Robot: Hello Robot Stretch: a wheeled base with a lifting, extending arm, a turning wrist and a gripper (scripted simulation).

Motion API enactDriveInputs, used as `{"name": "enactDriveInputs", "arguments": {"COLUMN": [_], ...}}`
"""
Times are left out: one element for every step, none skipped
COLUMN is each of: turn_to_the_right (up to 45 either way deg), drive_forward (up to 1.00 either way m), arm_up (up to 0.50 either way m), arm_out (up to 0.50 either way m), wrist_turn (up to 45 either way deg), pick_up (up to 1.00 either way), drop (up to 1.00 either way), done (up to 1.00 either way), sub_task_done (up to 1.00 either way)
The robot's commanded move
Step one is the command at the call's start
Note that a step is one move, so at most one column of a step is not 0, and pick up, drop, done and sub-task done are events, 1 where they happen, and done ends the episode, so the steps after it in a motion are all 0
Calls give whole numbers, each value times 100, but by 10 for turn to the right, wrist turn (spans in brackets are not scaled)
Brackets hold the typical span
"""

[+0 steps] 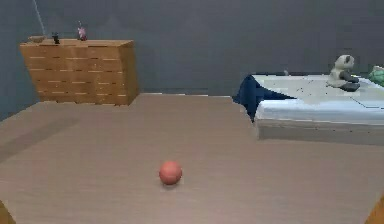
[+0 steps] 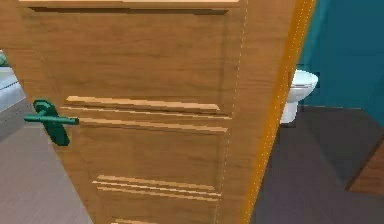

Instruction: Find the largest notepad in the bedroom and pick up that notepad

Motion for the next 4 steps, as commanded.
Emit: {"name": "enactDriveInputs", "arguments": {"turn_to_the_right": [0, 450, 240, 0], "drive_forward": [65, 0, 0, 30], "arm_up": [0, 0, 0, 0], "arm_out": [0, 0, 0, 0], "wrist_turn": [0, 0, 0, 0], "pick_up": [0, 0, 0, 0], "drop": [0, 0, 0, 0], "done": [0, 0, 0, 0], "sub_task_done": [0, 0, 0, 0]}}
